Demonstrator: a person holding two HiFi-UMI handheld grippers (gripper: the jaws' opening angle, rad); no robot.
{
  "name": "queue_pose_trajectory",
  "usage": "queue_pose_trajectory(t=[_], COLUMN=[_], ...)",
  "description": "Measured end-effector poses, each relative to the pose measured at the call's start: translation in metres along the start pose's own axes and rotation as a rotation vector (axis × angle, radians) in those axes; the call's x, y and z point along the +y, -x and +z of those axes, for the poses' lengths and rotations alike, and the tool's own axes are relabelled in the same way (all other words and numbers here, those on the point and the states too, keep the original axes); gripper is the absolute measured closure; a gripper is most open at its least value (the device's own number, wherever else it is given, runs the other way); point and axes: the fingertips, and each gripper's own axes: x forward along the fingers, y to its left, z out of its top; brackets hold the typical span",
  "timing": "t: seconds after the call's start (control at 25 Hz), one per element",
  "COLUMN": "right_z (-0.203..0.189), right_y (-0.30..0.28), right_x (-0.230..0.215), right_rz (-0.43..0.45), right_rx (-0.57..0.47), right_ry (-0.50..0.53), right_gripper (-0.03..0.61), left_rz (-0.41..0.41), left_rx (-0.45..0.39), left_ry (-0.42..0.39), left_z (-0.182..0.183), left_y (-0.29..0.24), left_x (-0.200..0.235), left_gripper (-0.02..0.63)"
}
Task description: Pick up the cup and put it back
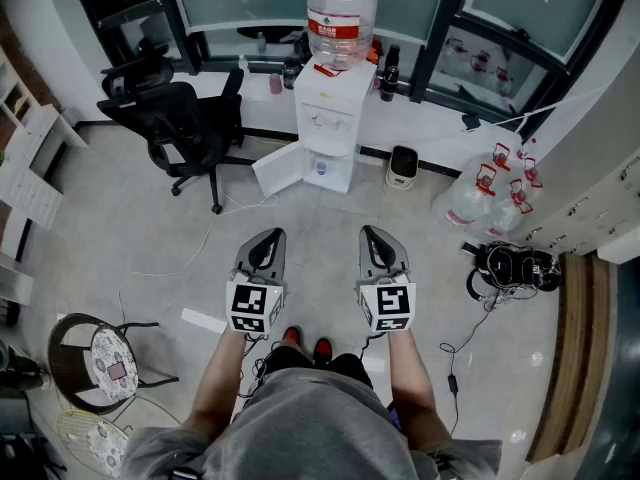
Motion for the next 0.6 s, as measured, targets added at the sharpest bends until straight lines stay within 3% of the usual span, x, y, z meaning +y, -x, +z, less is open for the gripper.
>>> queue_pose_trajectory(t=[0.6], right_z=[-0.009], right_y=[-0.029], right_x=[-0.019], right_rz=[0.006], right_rx=[0.035], right_ry=[0.008], right_gripper=[0.566], left_rz=[0.0], left_rx=[-0.006], left_ry=[0.019], left_z=[-0.003], left_y=[-0.037], left_x=[0.008], left_gripper=[0.589])
